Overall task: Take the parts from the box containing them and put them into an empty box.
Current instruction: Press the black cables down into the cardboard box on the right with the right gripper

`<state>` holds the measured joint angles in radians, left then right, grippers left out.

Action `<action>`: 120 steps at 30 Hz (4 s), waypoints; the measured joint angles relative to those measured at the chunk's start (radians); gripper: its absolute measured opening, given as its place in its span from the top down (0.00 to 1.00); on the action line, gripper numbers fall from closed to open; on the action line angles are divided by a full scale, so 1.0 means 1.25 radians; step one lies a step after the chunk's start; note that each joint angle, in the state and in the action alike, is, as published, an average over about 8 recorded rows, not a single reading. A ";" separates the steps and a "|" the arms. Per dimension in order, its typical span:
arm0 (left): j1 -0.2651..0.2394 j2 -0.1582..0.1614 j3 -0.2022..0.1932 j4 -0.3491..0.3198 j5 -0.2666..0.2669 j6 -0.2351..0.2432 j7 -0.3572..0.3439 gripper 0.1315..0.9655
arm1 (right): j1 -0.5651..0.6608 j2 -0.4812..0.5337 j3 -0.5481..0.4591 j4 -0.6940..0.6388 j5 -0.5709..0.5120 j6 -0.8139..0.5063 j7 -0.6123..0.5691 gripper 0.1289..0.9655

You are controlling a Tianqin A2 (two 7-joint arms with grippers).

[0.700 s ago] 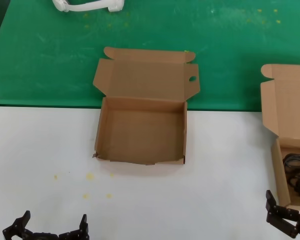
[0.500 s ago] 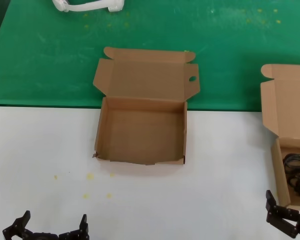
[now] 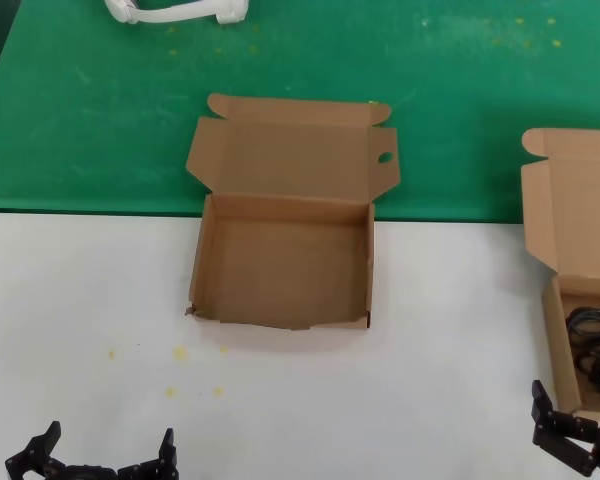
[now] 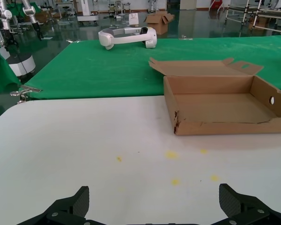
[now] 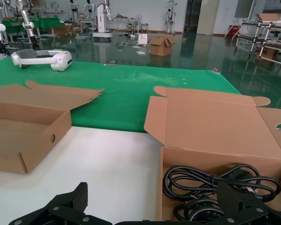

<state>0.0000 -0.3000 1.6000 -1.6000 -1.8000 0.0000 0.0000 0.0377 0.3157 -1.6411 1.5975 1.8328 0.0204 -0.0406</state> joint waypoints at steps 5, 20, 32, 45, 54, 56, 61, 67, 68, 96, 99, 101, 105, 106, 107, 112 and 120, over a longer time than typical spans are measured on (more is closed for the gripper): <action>0.000 0.000 0.000 0.000 0.000 0.000 0.000 0.00 | 0.007 0.036 -0.028 0.006 0.020 0.033 -0.018 0.00; 0.000 0.000 0.000 0.000 0.000 0.000 0.000 0.00 | 0.047 0.309 -0.211 0.077 0.342 0.292 -0.273 0.00; 0.000 0.000 0.000 0.000 0.000 0.000 0.000 0.00 | -0.004 0.259 -0.098 0.070 0.298 0.167 -0.162 0.00; 0.000 0.000 0.000 0.000 0.000 0.000 0.000 0.00 | 0.070 0.321 -0.244 0.011 0.353 0.258 -0.295 0.00; 0.000 0.000 0.000 0.000 0.000 0.000 0.000 0.00 | 0.030 0.260 -0.146 -0.012 0.304 0.184 -0.219 0.00; 0.000 0.000 0.000 0.000 0.000 0.000 0.000 0.00 | 0.014 0.228 -0.091 -0.009 0.295 0.134 -0.190 0.00; 0.000 0.000 0.000 0.000 0.000 0.000 0.000 0.00 | -0.013 0.134 0.045 -0.012 0.294 -0.003 -0.142 0.00; 0.000 0.000 0.000 0.000 0.000 0.000 0.000 0.00 | -0.019 0.056 0.150 -0.032 0.301 -0.113 -0.112 0.00; 0.000 0.000 0.000 0.000 0.000 0.000 0.000 0.00 | -0.018 0.048 0.162 -0.036 0.301 -0.126 -0.107 0.00; 0.000 0.000 0.000 0.000 0.000 0.000 0.000 0.00 | 0.006 0.005 0.232 -0.099 0.300 -0.202 -0.050 0.00; 0.000 0.000 0.000 0.000 0.000 0.000 0.000 0.00 | 0.007 0.025 0.225 -0.097 0.299 -0.195 -0.041 0.00; 0.000 0.000 0.000 0.000 0.000 0.000 0.000 0.00 | 0.008 0.044 0.218 -0.095 0.298 -0.188 -0.032 0.00; 0.000 0.000 0.000 0.000 0.000 0.000 0.000 0.00 | 0.008 0.080 0.202 -0.090 0.296 -0.174 -0.016 0.00; 0.000 0.000 0.000 0.000 0.000 0.000 0.000 0.00 | 0.008 0.087 0.199 -0.089 0.295 -0.172 -0.014 0.00; 0.000 0.000 0.000 0.000 0.000 0.000 0.000 0.00 | 0.007 0.093 0.196 -0.088 0.294 -0.170 -0.012 0.00; 0.000 0.000 0.000 0.000 0.000 0.000 0.000 0.00 | 0.010 0.127 0.179 -0.097 0.282 -0.167 -0.011 0.00; 0.000 0.000 0.000 0.000 0.000 0.000 0.000 0.00 | 0.045 0.204 0.132 -0.146 0.235 -0.186 -0.033 0.00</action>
<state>0.0000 -0.3000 1.6001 -1.6000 -1.7995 0.0000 -0.0004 0.0944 0.5710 -1.4767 1.4154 2.1269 -0.2118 -0.0820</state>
